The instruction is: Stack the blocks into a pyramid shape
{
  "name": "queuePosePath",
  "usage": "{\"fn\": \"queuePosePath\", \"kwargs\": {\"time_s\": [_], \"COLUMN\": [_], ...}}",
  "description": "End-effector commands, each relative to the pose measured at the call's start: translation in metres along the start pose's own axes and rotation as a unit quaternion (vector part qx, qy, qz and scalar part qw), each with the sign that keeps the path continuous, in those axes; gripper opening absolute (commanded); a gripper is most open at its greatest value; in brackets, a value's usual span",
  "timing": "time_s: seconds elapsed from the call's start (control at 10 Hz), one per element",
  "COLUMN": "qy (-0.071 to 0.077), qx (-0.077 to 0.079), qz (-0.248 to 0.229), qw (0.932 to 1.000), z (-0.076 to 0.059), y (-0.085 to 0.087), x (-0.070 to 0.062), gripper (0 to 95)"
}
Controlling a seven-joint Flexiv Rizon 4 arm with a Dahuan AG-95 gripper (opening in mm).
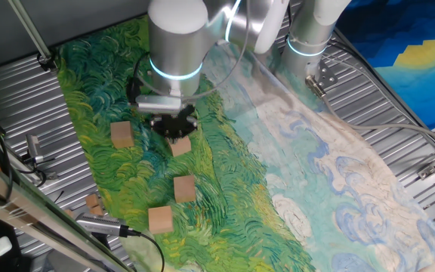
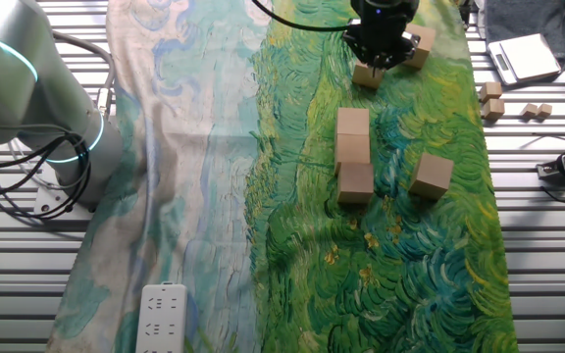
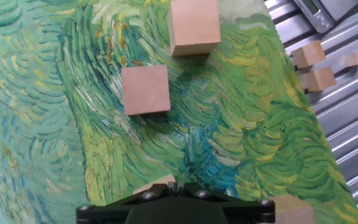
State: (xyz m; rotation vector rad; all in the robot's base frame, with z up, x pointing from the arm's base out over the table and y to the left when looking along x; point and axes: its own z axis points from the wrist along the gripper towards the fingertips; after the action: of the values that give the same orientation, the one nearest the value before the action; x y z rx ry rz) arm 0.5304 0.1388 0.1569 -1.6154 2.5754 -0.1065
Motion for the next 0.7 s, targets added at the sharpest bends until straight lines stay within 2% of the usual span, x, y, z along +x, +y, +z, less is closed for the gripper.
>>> {"fn": "queuePosePath", "kwargs": {"time_s": [0.1,0.2,0.3,0.5,0.6,0.7], "qy": [-0.002,-0.003,-0.005,-0.006,-0.012,-0.019], "qx": [0.001,0.004,0.006,0.009,0.013,0.02], "qz": [0.024,0.025,0.028,0.031,0.008,-0.02], "qw": [0.9997,0.9997,0.9996,0.9995,0.9998,0.9994], "z": [0.02,0.029,0.036,0.045,0.049,0.052], "y": [0.0,0.004,0.008,0.016,0.019,0.02], "x": [-0.051,-0.07,-0.084,-0.101,-0.108,-0.11], "gripper": [0.0,0.0,0.0,0.0,38.0,57.0]}}
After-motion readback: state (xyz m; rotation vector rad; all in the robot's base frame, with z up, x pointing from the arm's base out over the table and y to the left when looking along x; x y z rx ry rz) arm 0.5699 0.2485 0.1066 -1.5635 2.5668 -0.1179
